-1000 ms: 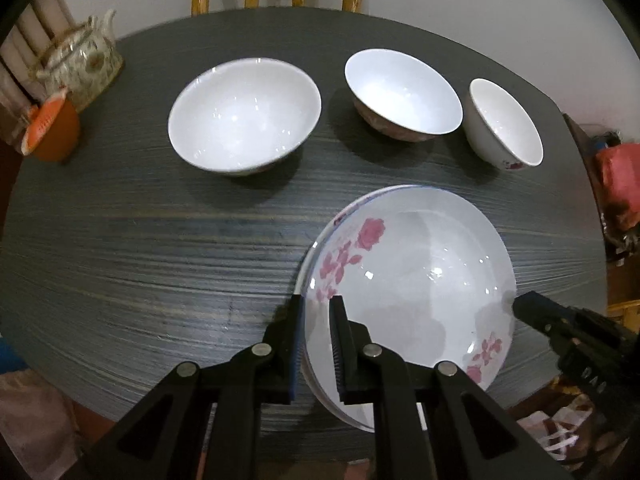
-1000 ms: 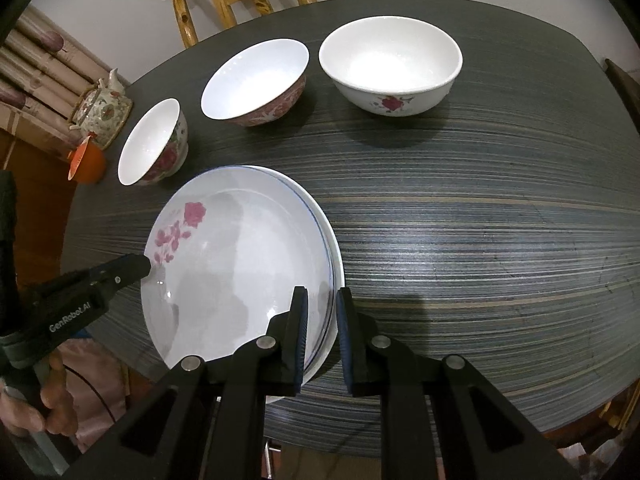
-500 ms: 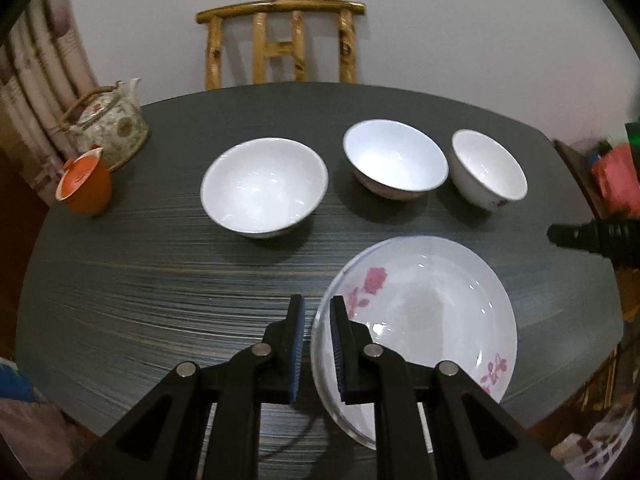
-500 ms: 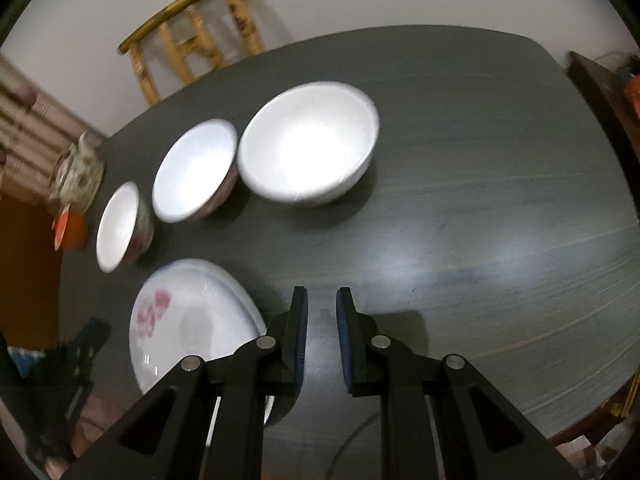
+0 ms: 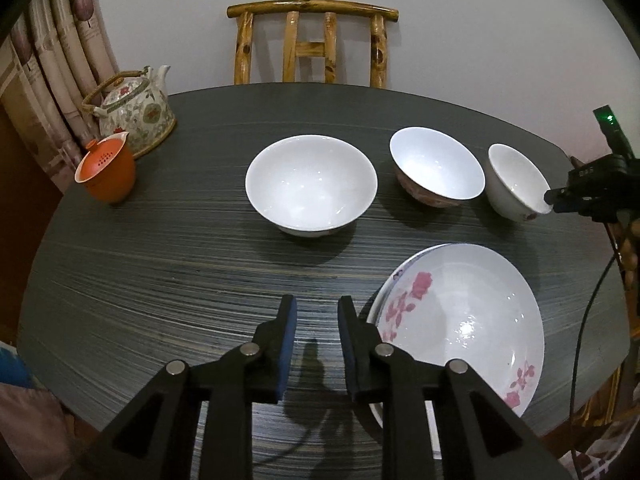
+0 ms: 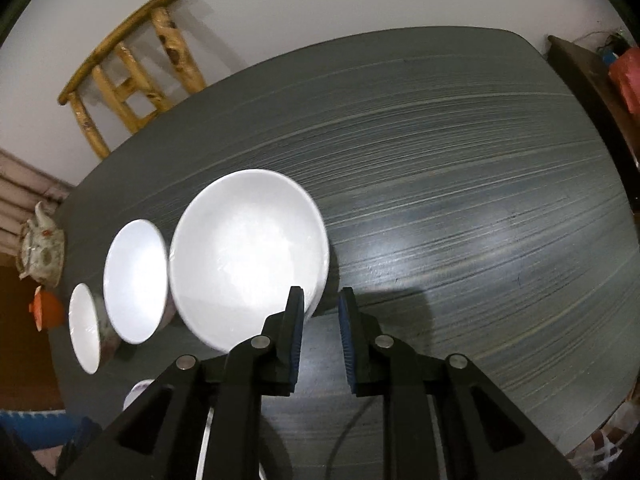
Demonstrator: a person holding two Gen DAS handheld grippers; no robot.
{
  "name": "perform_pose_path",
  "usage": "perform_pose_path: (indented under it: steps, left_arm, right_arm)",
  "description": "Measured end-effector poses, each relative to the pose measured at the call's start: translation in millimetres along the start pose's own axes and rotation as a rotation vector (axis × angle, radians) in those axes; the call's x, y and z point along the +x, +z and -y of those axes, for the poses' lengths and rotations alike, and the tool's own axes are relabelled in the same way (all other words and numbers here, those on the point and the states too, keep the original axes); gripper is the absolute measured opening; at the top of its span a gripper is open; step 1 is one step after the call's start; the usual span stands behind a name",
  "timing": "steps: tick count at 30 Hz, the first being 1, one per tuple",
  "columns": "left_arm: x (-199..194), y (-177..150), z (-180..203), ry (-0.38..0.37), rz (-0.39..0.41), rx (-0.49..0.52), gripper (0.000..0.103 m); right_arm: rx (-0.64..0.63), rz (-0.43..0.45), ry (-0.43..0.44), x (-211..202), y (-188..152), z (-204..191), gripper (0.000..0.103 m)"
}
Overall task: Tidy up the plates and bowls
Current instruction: 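Move the right gripper to the rim of the large white bowl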
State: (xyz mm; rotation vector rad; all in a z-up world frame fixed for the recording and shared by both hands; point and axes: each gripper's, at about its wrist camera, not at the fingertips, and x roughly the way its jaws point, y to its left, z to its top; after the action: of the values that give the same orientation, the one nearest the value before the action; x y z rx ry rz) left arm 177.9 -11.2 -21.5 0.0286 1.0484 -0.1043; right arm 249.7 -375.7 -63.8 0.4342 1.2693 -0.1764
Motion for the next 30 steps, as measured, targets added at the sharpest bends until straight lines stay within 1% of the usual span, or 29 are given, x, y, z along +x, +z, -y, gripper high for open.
perform_pose_path:
  steps: [7, 8, 11, 15, 22, 25, 30]
  left_arm:
    - [5.9, 2.9, -3.1, 0.005, -0.012, -0.008, 0.022]
    - [7.6, 3.2, -3.1, 0.006, -0.018, -0.007, 0.022]
    - [10.5, 3.3, -3.0, 0.007, -0.027, -0.006, 0.022]
    - [13.3, 4.4, -1.5, 0.004, -0.038, -0.009, 0.022]
    - [11.7, 5.5, 3.0, -0.001, -0.041, -0.008, 0.023]
    - [10.5, 7.1, 5.1, -0.01, -0.046, -0.004, 0.023]
    - [3.9, 7.7, 12.3, -0.011, -0.032, 0.006, 0.023]
  right_arm:
    - [0.007, -0.026, -0.024, 20.2, 8.7, -1.8, 0.019]
    - [0.009, -0.026, -0.025, 20.6, 7.2, -1.8, 0.017]
    - [0.005, -0.025, -0.034, 19.8, 5.4, -0.8, 0.016]
    - [-0.019, -0.025, -0.072, 19.5, 2.9, -5.5, 0.013]
    - [-0.038, -0.05, -0.105, 16.1, -7.9, -0.3, 0.012]
    - [-0.042, -0.06, -0.111, 12.5, -16.3, 8.1, 0.012]
    - [-0.043, -0.075, -0.122, 6.1, -32.9, 24.0, 0.012]
